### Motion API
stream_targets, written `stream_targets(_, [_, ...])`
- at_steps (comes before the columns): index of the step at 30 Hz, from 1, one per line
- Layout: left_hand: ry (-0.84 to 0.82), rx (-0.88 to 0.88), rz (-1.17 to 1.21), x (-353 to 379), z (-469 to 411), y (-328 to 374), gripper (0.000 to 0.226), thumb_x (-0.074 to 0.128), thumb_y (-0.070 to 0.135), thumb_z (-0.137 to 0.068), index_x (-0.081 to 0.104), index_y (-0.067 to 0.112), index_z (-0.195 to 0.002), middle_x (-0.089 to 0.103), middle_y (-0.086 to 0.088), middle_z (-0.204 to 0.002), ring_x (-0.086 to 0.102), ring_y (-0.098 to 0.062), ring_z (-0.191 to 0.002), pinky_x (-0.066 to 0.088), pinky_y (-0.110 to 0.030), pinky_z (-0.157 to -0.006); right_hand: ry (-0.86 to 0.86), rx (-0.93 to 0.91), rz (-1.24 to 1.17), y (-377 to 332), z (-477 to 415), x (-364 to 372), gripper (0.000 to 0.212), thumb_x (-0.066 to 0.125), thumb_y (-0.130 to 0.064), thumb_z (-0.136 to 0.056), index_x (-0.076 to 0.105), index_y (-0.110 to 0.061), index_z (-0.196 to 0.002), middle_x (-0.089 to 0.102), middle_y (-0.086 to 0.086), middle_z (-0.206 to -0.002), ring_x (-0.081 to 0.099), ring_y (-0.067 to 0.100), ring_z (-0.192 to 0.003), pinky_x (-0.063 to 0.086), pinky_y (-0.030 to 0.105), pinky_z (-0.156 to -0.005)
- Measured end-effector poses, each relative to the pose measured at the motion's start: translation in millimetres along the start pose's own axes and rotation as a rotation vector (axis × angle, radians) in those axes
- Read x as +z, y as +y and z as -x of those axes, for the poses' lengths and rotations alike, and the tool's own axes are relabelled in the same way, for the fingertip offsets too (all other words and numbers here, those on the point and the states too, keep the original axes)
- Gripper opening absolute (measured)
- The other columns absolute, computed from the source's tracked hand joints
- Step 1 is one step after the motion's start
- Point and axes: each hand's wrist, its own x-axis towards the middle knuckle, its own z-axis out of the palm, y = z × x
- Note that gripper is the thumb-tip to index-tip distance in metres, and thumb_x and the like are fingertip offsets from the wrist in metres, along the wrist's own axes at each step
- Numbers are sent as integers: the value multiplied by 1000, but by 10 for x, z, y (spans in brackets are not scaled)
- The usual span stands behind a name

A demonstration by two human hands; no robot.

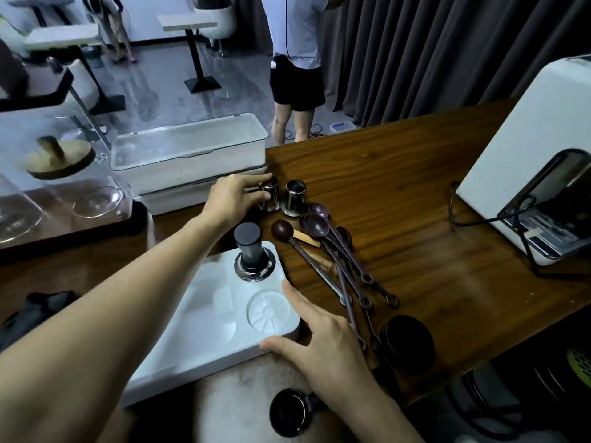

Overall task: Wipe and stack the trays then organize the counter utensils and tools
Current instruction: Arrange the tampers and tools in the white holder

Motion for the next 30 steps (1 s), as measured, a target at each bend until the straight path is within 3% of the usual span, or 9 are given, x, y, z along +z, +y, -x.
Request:
stream_targets(5, [49,-41,96,34,36,-29,36,78,36,-87,74,34,-123,71,11,-124,66,-6,-115,43,-8,-89,4,-11,0,-1,6,9,92,76,-62,-73,32,-46,-152,39,-23,-153,27,-13,-139,21,2,-107])
stream_targets(11, [140,-39,96,-44,220,-16,34,79,38,-87,75,33,-120,74,8,-119,64,-7,-117,49,-19,-91,-7,3,17,-18,14,-11,91,76,-60,-75,31,-45,-152,38,-21,-154,26,-8,-140,17,-6,-99])
stream_targets(14, [174,-47,132,-163,335,-3,33,79,38,-87,75,34,-119,74,10,-117,62,6,-109,48,-10,-87,-13,19,39,-38,16,-30,90,76,-59,-77,30,-43,-153,40,-19,-153,28,-9,-137,14,-11,-92])
stream_targets(18, [203,-59,120,-358,496,13,34,78,40,-87,74,35,-121,77,4,-111,67,-2,-109,53,-22,-92,-23,53,51,-62,26,-52,89,75,-58,-78,29,-44,-154,40,-18,-154,34,-2,-138,12,-14,-86])
stream_targets(20, [234,-80,128,-461,603,9,35,78,42,-86,75,35,-120,77,3,-109,67,-3,-109,54,-27,-94,-28,48,56,-80,37,-62,89,76,-56,-79,29,-45,-154,41,-18,-154,36,1,-138,15,-9,-90])
stream_targets(23, [276,-104,89,-597,774,0,34,77,43,-86,74,38,-120,77,3,-111,67,-7,-112,53,-31,-93,-43,50,61,-120,44,-80,87,74,-56,-81,28,-45,-154,44,-15,-153,42,7,-137,30,10,-100])
stream_targets(25, [296,-122,76,-694,911,0,34,76,43,-87,74,38,-121,76,3,-113,67,-5,-111,53,-28,-91,-50,61,56,-145,49,-86,86,73,-56,-82,28,-45,-154,47,-12,-152,44,10,-135,35,19,-103])
stream_targets(30, [332,-163,110,-890,1343,42,34,77,37,-87,74,35,-121,77,10,-110,65,11,-99,53,-22,-92,-41,54,54,-126,60,-72,86,72,-58,-81,31,-42,-154,60,-3,-140,53,18,-126,40,27,-99])
